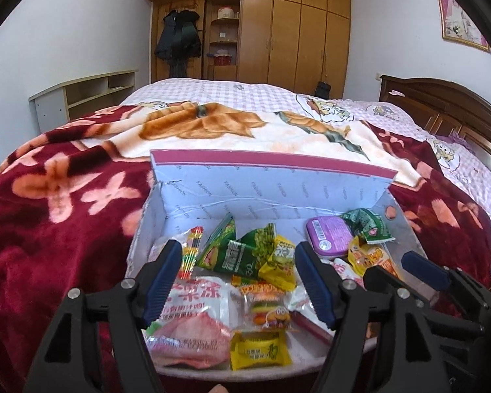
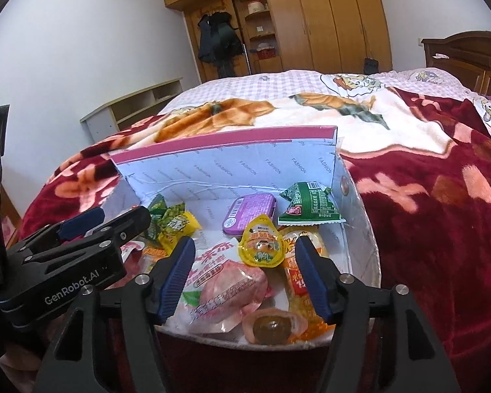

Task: Organize snacks

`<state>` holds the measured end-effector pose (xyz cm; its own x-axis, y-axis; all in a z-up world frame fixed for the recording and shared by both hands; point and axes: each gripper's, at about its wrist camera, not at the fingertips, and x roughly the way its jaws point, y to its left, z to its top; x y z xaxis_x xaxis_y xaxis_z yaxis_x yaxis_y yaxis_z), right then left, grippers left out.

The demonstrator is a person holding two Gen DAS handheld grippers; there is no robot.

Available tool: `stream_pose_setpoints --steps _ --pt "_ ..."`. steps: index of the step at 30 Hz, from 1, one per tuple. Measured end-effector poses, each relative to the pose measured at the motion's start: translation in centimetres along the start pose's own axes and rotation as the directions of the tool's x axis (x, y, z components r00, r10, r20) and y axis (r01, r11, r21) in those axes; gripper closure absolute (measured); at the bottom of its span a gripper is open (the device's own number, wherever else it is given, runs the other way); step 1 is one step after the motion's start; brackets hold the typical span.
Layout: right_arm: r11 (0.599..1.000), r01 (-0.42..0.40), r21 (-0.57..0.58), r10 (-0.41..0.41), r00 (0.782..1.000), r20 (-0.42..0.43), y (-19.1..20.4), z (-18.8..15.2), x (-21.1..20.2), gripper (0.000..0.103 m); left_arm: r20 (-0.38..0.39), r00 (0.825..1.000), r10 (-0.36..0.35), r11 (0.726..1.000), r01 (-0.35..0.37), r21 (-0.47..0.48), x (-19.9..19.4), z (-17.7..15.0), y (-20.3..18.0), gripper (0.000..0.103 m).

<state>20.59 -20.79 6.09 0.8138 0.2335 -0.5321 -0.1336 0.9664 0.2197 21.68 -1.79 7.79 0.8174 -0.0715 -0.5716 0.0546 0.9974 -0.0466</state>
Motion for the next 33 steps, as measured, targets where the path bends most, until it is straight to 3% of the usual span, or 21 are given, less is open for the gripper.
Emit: stream_pose_setpoints --steps 19,33 --pt "1.0 -0.027 -0.001 0.027 0.998 0.051 1.6 -2.2 -5.0 0.033 0.003 1.0 0.021 1.0 -0.021 0.016 -5.0 -2.8 0.2 0.027" --pt "1.0 0.003 -0.006 -0.003 0.999 0.032 1.9 -4.6 -5.9 0.033 -0.063 0.998 0.022 1.0 -0.022 0.004 -4.6 -5.3 0.3 0.027"
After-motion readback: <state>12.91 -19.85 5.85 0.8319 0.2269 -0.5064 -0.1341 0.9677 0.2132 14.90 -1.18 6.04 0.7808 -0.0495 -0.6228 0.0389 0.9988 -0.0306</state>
